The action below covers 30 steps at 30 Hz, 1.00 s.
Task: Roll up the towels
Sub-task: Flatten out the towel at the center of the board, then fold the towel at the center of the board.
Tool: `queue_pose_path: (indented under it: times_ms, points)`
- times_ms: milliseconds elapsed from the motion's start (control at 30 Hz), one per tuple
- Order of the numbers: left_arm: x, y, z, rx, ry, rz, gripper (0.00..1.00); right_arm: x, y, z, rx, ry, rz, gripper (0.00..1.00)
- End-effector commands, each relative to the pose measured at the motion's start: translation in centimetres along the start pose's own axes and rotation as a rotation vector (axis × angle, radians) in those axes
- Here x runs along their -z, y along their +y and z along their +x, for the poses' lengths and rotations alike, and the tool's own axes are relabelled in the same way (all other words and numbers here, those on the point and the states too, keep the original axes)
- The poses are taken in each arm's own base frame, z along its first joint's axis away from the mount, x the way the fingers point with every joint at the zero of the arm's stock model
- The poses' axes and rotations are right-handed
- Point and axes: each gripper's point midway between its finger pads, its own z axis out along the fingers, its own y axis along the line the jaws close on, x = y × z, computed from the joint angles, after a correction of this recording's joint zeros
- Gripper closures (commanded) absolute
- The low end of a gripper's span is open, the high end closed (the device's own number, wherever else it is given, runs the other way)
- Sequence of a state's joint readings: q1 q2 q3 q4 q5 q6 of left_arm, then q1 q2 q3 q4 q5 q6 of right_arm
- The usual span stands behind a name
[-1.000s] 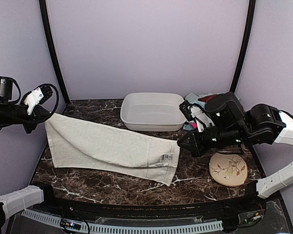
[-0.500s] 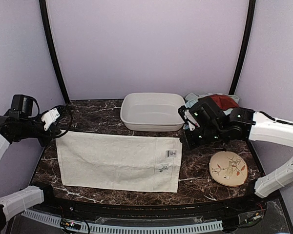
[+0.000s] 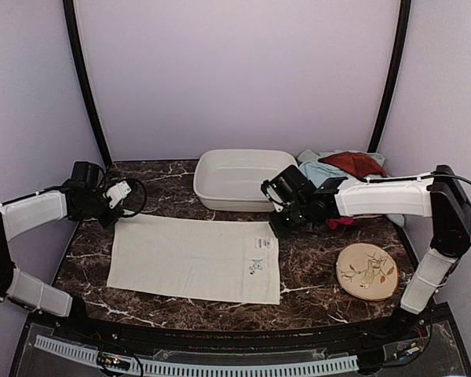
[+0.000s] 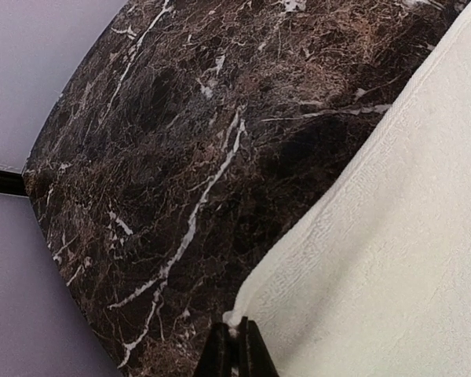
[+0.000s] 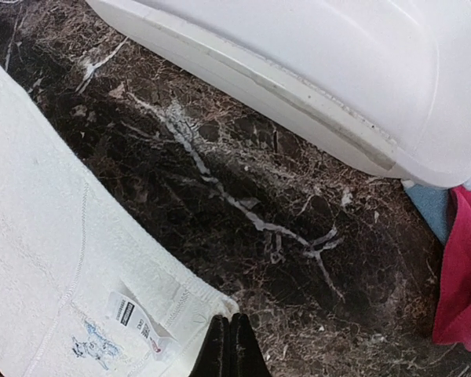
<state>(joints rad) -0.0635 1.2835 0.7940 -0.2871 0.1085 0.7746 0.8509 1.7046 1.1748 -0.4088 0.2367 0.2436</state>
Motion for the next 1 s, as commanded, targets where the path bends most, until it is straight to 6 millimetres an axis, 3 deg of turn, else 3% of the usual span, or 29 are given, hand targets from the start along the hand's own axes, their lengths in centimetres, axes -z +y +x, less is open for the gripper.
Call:
queue_pose_path:
  times_ms: [0, 267, 567, 967]
  points:
    - [-1.0, 3.3, -2.4, -0.036, -0.086, -0.123, 1.0, -0.2, -1.4, -2.7, 0.014, -0.084, 0.047, 1.0]
    - [-2.1, 2.7, -1.5, -0.023, -0.079, -0.09, 1.0, 0.3, -1.6, -2.3, -0.003, -0.083, 0.032, 1.0]
    - [0.7, -3.3, 2.0, -0.124, -0.097, 0.009, 1.0, 1.0, -0.1, 3.6, 0.0, 0.009, 0.005, 1.0]
    - [1.5, -5.2, 4.3, -0.127, -0.062, 0.016, 1.0, 4.3, 2.9, 6.8, 0.01, -0.032, -0.004, 1.0]
